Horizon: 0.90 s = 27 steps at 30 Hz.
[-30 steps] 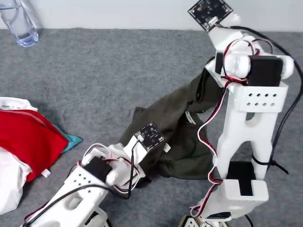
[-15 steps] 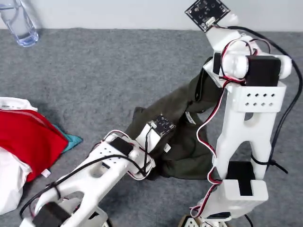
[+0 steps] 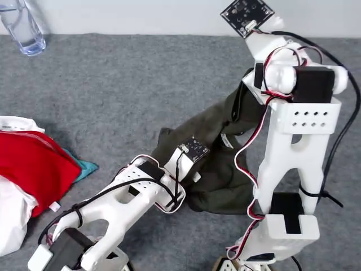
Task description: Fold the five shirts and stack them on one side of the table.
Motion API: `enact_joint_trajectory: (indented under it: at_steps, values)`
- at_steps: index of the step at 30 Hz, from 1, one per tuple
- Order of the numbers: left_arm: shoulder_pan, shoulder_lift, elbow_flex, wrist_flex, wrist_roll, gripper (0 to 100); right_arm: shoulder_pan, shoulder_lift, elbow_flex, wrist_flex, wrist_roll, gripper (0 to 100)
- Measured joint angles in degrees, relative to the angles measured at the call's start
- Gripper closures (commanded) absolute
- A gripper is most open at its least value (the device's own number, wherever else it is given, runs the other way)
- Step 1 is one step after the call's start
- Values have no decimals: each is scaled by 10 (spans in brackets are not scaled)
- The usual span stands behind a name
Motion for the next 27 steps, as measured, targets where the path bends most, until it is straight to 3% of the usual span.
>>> enact_joint_trajectory:
  at_steps: [3,6,12,16,19,27]
  values:
    - [0,0,0,-4,0,985,0,0,0,0,0,990]
    - [0,-2,-7,5,-18,987,3,0,0,0,0,990]
    - [-23,-96,-91,163,-65,987,37,0,-10,0,0,990]
    - [-84,-208,-196,264,-135,987,47,0,-40,0,0,990]
    - [-140,-278,-269,292,-207,986,59,0,-62,0,0,990]
    - [-271,-302,-427,295,-227,986,69,-29,-120,0,0,990]
